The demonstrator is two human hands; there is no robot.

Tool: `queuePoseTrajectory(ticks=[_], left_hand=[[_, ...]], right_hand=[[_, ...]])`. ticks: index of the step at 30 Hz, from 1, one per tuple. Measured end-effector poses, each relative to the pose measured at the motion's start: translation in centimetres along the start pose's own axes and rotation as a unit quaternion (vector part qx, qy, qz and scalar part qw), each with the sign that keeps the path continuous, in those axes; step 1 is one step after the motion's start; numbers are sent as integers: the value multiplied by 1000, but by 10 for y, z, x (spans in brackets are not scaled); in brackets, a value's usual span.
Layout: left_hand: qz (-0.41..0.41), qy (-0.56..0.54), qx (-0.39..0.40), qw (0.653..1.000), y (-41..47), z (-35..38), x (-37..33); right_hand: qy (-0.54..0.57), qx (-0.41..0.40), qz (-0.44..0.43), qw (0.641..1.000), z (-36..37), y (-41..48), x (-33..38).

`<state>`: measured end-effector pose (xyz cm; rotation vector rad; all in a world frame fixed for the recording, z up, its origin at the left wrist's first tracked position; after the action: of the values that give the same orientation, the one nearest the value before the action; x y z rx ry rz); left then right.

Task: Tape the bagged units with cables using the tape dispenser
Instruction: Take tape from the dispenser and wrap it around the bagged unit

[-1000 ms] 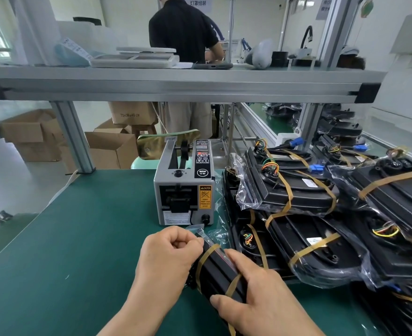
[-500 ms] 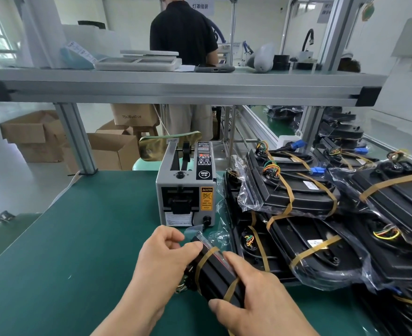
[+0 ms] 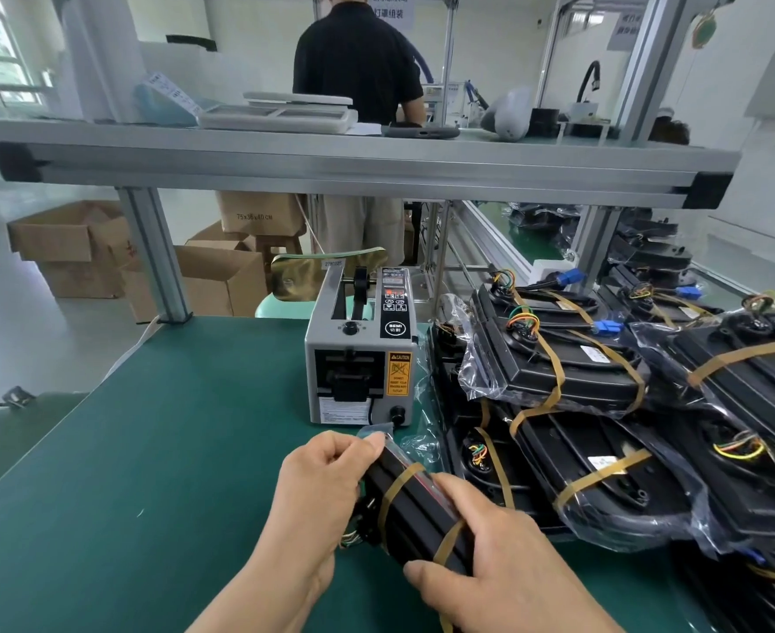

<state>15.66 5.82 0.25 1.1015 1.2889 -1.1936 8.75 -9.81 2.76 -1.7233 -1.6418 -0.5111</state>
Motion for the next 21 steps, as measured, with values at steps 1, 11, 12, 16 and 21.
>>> queuePoseTrajectory(ticks=[1,11,12,16,21], left_hand=[[7,4,-4,1000,1,0,-1],[60,94,-15,994,3,-5,-14],[67,107,5,992,4,-6,-16],[84,115,32,989,8,-16,-20],[36,20,-41,998,38,-34,-16]], right_hand=[[-9,15,7,1000,-2,0,2],[-179,45,-5,983,-7,50,48],[-161,58,-6,985,-4,51,46],[-60,58,12,996,-11,46,32],[151,17,7,988,-51,24,15]])
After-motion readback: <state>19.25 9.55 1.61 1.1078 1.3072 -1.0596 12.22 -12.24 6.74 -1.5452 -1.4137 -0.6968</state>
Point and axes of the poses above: each hand's wrist, its own y-axis towards the middle knuckle, its own z-axis out of the palm, x = y × z, the point moved 8 cm from there along y, towards the middle knuckle, and after that the axes turned 7 degrees about z, right-handed, at the moved point
